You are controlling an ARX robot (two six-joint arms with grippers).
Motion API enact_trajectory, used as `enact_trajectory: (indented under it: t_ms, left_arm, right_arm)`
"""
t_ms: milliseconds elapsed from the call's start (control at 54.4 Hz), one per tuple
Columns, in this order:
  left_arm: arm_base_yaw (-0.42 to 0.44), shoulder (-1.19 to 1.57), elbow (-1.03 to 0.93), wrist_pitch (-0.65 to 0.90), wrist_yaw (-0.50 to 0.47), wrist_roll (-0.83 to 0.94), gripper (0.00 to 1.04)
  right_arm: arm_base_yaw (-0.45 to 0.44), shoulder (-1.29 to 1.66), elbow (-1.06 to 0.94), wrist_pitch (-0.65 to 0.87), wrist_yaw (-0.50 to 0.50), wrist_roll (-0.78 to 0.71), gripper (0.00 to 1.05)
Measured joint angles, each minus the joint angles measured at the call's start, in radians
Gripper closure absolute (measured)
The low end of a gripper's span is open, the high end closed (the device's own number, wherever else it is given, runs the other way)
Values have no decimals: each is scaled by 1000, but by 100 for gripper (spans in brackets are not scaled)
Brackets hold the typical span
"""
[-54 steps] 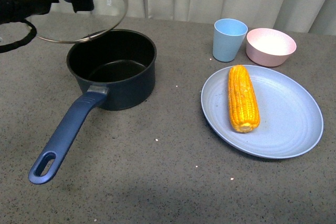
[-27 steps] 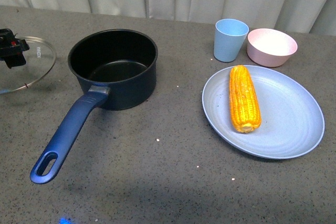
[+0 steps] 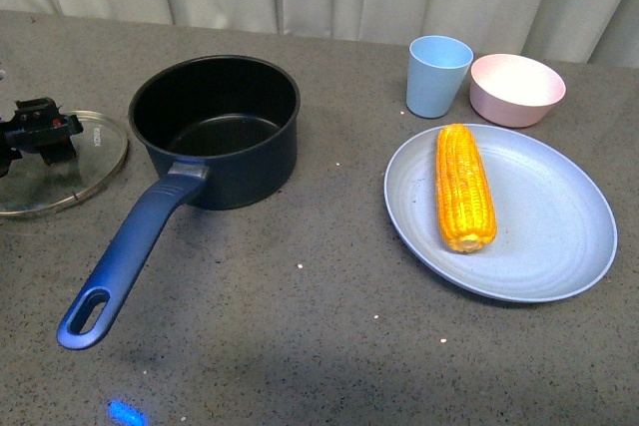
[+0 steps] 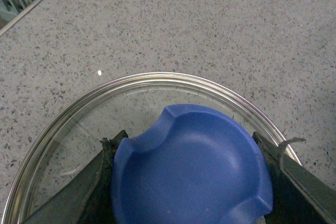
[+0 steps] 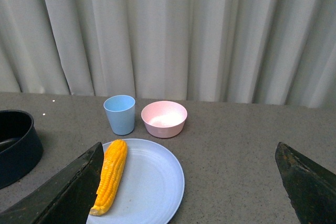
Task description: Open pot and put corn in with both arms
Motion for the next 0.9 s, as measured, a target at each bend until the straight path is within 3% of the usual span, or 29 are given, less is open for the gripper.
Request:
enact_trajectory:
  t_ms: [276, 460, 809, 846, 901]
  left_arm:
    - [-3, 6, 3, -10, -6, 3, 43]
    - [-6, -53, -20, -29, -30, 13, 5]
    - [-32, -434, -265, -20, -149, 35, 6]
    - [-31, -457, -293, 2, -130, 44, 8]
    - [-29, -494, -357, 122, -13, 57, 17]
  right_arm:
    - [0, 0, 0, 0, 0, 0, 9]
    - [0, 0, 0, 0, 0, 0, 9]
    - [0, 0, 0, 0, 0, 0, 9]
    - [0, 0, 0, 0, 0, 0, 9]
    - [0, 0, 0, 0, 0, 0, 9]
